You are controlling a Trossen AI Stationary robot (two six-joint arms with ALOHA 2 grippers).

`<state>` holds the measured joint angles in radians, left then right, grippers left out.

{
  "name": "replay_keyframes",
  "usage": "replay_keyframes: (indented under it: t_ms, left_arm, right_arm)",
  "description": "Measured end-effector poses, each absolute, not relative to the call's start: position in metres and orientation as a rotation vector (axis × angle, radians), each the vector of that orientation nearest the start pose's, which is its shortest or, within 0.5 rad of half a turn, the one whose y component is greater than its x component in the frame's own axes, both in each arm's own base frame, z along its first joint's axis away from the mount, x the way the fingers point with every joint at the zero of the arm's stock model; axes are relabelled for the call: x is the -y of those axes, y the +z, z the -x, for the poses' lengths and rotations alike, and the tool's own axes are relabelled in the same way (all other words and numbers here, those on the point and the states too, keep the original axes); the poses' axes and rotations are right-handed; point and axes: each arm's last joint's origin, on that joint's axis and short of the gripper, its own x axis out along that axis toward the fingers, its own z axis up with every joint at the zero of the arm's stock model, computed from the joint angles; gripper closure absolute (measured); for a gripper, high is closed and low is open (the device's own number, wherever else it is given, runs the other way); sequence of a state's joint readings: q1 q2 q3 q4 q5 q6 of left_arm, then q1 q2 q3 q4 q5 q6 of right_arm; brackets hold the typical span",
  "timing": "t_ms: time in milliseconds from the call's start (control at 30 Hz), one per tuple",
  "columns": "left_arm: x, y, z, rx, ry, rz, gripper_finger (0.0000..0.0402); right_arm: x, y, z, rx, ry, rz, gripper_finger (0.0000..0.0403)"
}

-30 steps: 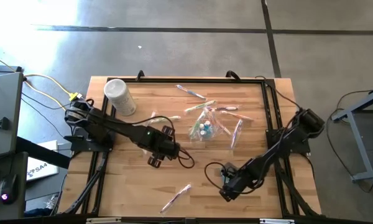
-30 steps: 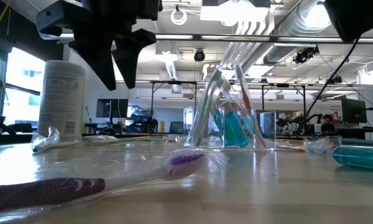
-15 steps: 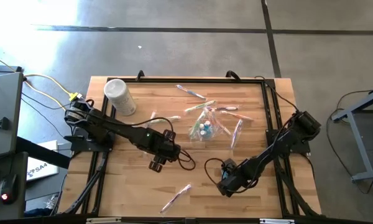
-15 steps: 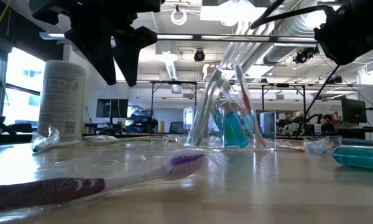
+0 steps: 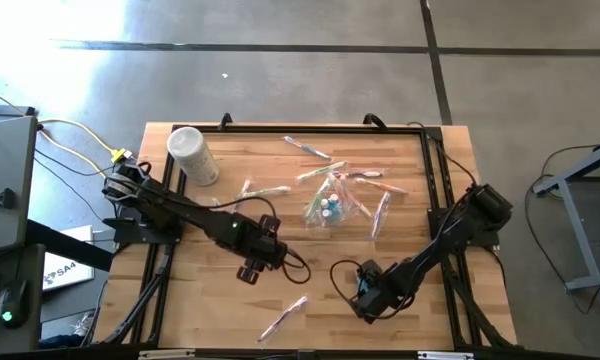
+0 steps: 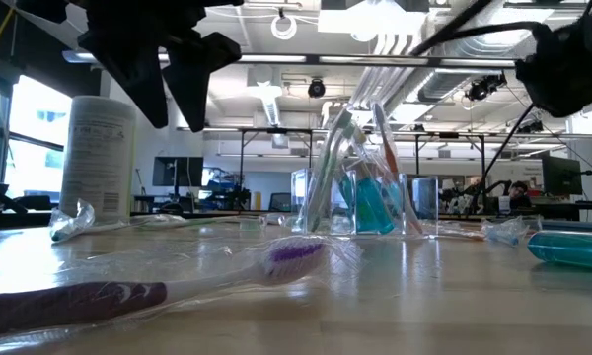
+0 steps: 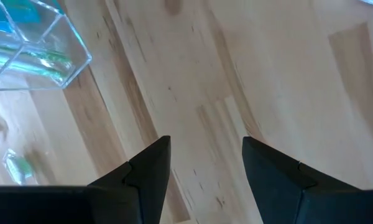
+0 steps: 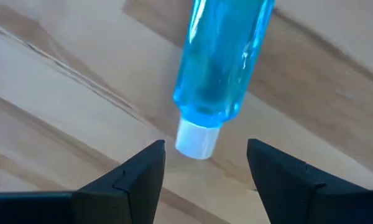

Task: Pick & Place toothbrushing station
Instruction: Put the blue mouthwash into the transparent organizer

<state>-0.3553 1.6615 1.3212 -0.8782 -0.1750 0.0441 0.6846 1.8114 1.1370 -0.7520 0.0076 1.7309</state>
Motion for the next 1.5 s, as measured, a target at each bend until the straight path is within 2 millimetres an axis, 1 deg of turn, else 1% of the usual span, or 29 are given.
replay_keyframes:
  t_ms: [167,400,767,833,900,1067,1100,1267,1367,1433,1500]
  left_arm:
    - [0.109,0.251,-0.311,-1.158,-0.180,-0.356,0.0210]
    - [0.110,0.252,-0.312,-1.145,-0.182,-0.355,0.0210]
    - [0.110,0.252,-0.312,-1.142,-0.183,-0.353,0.0210]
    - [0.110,0.252,-0.312,-1.141,-0.183,-0.353,0.0210]
    - [0.110,0.252,-0.313,-1.137,-0.181,-0.349,0.0210]
    - [0.110,0.252,-0.313,-1.137,-0.180,-0.339,0.0210]
    - [0.110,0.252,-0.313,-1.136,-0.176,-0.335,0.0210]
    - [0.111,0.248,-0.315,-1.147,-0.170,-0.329,0.0210]
    - [0.110,0.241,-0.314,-1.143,-0.169,-0.327,0.0210]
    - [0.106,0.234,-0.313,-1.165,-0.161,-0.329,0.0210]
    - [0.101,0.233,-0.314,-1.173,-0.162,-0.345,0.0210]
  right_arm:
    - [-0.206,0.141,-0.261,-1.407,-0.712,-0.936,0.0183]
    - [-0.197,0.140,-0.264,-1.410,-0.762,-0.927,0.0183]
    - [-0.183,0.139,-0.272,-1.392,-0.773,-0.892,0.0186]
    - [-0.182,0.139,-0.272,-1.399,-0.773,-0.884,0.0198]
    - [-0.181,0.139,-0.271,-1.405,-0.777,-0.879,0.0220]
    - [-0.181,0.138,-0.270,-1.432,-0.769,-0.877,0.0313]
    - [-0.181,0.138,-0.270,-1.435,-0.766,-0.877,0.0319]
    - [-0.182,0.138,-0.270,-1.454,-0.743,-0.869,0.0318]
    - [-0.183,0.138,-0.270,-1.465,-0.728,-0.868,0.0318]
    - [-0.184,0.140,-0.271,-1.478,-0.685,-0.876,0.0318]
    - [-0.185,0.142,-0.272,-1.482,-0.637,-0.889,0.0318]
